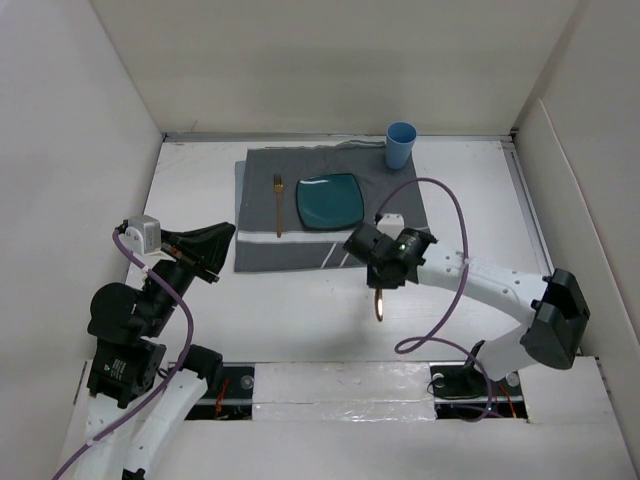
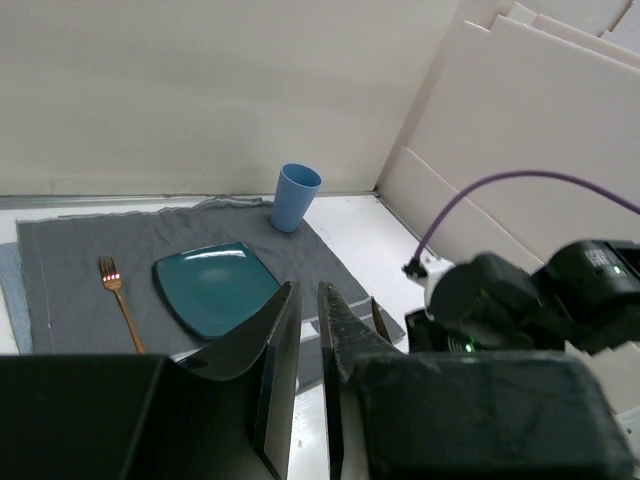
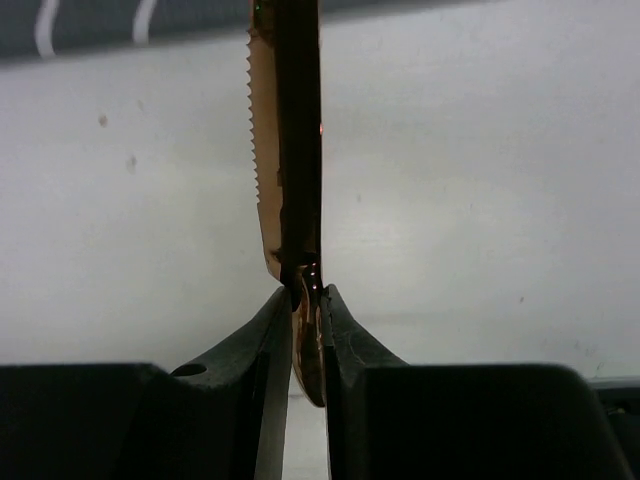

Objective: Set the dinner table for one person

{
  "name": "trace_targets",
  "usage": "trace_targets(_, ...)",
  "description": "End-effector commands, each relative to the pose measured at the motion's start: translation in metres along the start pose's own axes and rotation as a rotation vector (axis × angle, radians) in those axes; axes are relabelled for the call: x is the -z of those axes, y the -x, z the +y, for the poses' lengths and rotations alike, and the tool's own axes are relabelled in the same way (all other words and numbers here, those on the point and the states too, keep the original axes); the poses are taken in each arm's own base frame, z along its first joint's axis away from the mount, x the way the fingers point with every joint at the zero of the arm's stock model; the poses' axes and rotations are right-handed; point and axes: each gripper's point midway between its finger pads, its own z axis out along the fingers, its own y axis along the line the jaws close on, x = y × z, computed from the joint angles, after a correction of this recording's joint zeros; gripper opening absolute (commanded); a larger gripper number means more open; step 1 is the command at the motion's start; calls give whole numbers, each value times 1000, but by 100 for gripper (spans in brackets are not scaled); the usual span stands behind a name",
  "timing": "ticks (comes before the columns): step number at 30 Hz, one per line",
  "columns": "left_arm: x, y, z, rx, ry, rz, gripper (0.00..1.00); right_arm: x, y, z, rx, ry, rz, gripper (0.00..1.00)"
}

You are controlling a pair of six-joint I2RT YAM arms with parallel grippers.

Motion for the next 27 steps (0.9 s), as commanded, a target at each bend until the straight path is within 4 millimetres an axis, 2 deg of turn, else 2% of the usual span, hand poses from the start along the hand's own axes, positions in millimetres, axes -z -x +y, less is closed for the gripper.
trace_targets(1,0,13,-6,-20,-23,-48,11,-4,43,1,83,10,-54,0)
trace_targets(2,-1,12,-5,-19,-20,-44,11,-4,55,3,118,24,-67,0)
trace_targets(4,-2,10,-3,-20,-14,-40,11,-14,76,-1,112,29,-66,0)
trace_targets(6,-3,11,-2,-19,-9,-40,11,-23,96,8,159,70,-75,0)
trace_targets(7,-3,9,-1,-18,-6,-35,11,-28,109,3,144,66,-84,0)
trace_targets(11,-7,6,1,-18,0,-23,11,-47,149,8,195,92,-112,0)
trace_targets(20,-14,-1,7,-16,21,3,11,-104,203,-3,191,67,-114,0)
trace_targets(22,-16,-4,7,-14,20,13,11,-120,211,-9,179,56,-107,0)
trace_targets(23,-16,-4,7,-14,19,15,11,-121,219,-10,174,57,-118,0)
trace_targets(24,-19,-7,9,-12,21,27,11,-132,226,-17,164,47,-113,0)
trace_targets(26,-20,-8,9,-11,21,32,11,-133,232,-11,167,69,-126,0)
trace_targets(27,-21,-9,10,-11,23,35,11,-138,236,-15,156,67,-122,0)
